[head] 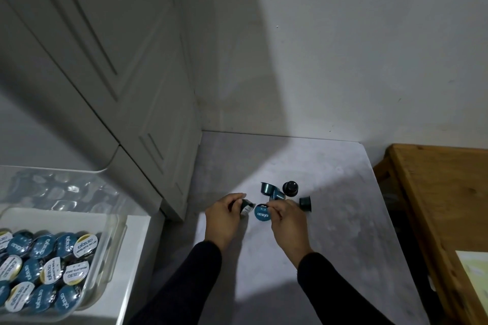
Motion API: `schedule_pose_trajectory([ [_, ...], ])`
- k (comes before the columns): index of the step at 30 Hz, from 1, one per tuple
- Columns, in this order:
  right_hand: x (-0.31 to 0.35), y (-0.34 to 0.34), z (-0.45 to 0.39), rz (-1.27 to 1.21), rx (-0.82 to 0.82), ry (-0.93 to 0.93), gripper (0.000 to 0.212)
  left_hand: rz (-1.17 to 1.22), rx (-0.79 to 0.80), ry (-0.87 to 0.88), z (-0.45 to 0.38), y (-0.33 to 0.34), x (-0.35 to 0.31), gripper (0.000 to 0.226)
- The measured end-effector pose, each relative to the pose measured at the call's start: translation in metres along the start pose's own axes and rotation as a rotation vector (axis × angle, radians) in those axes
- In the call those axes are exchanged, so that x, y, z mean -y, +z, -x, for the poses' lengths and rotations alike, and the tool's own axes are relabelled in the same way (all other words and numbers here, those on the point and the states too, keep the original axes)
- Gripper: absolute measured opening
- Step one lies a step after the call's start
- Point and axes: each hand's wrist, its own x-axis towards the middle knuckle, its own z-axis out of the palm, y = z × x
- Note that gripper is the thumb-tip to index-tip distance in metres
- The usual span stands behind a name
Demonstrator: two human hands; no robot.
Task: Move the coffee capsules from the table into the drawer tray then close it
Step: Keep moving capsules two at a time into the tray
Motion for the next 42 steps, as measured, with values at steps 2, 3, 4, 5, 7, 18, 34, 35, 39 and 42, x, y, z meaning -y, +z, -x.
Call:
schedule_pose_trajectory([
  [2, -0.003, 0.001, -0.001, -0.006, -0.009, 0.03, 0.014, 0.034, -0.014, 0.01, 0.002, -0.001, -0.003, 0.018],
  [3, -0.005, 0.001, -0.001, -0.008, -0.012, 0.036, 0.014, 0.057, -0.011, 0.02, 0.003, -0.001, -0.005, 0.016],
  [4, -0.005, 0.001, -0.002, -0.013, -0.012, 0.04, 0.014, 0.067, -0.006, 0.036, 0.004, -0.001, -0.006, 0.014],
  [5, -0.005, 0.001, -0.002, -0.027, -0.01, 0.047, 0.013, 0.057, 0.005, 0.056, 0.005, -0.001, -0.006, 0.013],
  [7, -0.002, 0.0, -0.003, -0.078, 0.0, 0.082, 0.013, 0.016, 0.023, 0.076, 0.008, 0.0, -0.004, 0.016],
  [18, 0.003, -0.014, 0.009, -0.468, 0.041, 0.331, 0.027, 0.123, -0.058, -0.055, 0.017, 0.001, -0.009, 0.027],
  [34, 0.052, -0.072, 0.086, -0.754, -0.092, 0.146, 0.026, 0.503, -0.043, -0.015, 0.104, -0.052, -0.048, 0.032],
  [35, 0.062, -0.072, 0.093, -0.766, -0.084, 0.13, 0.026, 0.518, -0.042, -0.001, 0.112, -0.063, -0.048, 0.029],
  [39, 0.096, -0.068, 0.119, -0.821, -0.033, 0.084, 0.024, 0.536, -0.044, 0.065, 0.14, -0.109, -0.044, 0.026],
  [42, 0.121, -0.056, 0.134, -0.819, 0.036, 0.058, 0.025, 0.545, -0.113, 0.086, 0.152, -0.148, -0.039, 0.028],
])
